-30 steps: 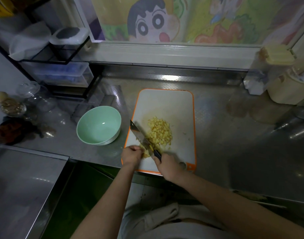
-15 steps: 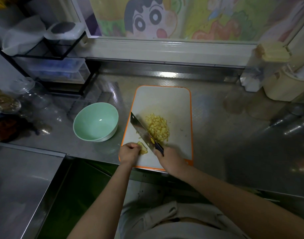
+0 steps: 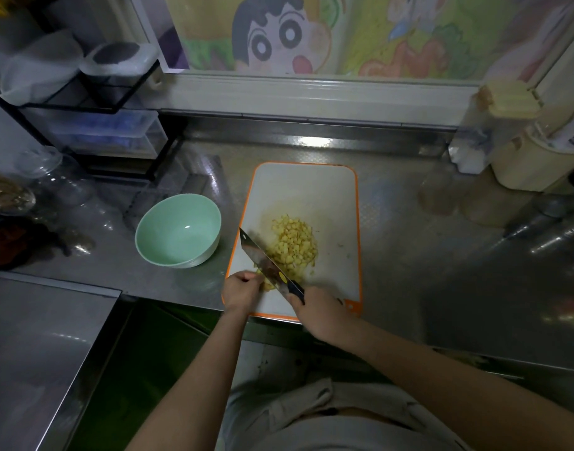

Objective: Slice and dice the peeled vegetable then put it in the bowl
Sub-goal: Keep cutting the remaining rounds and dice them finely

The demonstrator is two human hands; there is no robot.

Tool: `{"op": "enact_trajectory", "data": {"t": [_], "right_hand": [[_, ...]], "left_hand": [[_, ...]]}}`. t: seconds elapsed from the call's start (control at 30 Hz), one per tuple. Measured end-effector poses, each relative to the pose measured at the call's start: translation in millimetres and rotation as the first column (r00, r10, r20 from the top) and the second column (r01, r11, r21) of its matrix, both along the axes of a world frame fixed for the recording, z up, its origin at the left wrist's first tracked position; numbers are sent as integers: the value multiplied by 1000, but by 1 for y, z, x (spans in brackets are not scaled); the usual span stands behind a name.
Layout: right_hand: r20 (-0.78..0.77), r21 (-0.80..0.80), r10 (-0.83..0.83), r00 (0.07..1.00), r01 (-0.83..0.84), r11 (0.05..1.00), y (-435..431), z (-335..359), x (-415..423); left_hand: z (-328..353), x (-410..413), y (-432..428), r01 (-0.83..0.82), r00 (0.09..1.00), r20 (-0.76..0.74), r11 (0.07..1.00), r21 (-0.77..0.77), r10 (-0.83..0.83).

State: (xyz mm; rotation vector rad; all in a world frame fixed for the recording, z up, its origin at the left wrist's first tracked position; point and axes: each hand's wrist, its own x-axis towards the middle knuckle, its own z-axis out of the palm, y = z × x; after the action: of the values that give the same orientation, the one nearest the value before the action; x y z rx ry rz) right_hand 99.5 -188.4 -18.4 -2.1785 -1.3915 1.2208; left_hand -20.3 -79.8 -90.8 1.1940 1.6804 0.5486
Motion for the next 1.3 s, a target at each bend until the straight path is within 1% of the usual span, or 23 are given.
{"op": "enact_trajectory", "data": {"t": [0.27, 0.6, 0.77, 0.9, 0.97, 1.1, 1.3], "right_hand": [[-15, -35, 4, 1000, -4, 999, 4, 7, -1], [10, -59, 11, 1000, -10, 998, 10, 13, -4], [31, -59, 20, 999, -18, 998, 9, 9, -5], [87, -60, 23, 996, -17, 998, 11, 9, -7], [89, -55, 29, 996, -24, 998, 11, 8, -8], [40, -25, -24, 999, 25, 999, 11, -5, -14], [100, 43, -11, 995, 6, 999, 12, -14, -19]], "left_hand": [[3, 1, 1, 4, 1000, -26, 1000, -19, -4], [5, 2, 2, -6, 999, -49, 1000, -22, 5], [2, 2, 4, 9, 998, -67, 1000, -17, -11], [-1, 1, 6, 16, 997, -74, 1000, -14, -17], [-1, 1, 6, 19, 997, -78, 1000, -14, -20], [-1, 1, 6, 14, 996, -91, 1000, -23, -16], [-4, 0, 6, 9, 995, -104, 999, -33, -12]]}}
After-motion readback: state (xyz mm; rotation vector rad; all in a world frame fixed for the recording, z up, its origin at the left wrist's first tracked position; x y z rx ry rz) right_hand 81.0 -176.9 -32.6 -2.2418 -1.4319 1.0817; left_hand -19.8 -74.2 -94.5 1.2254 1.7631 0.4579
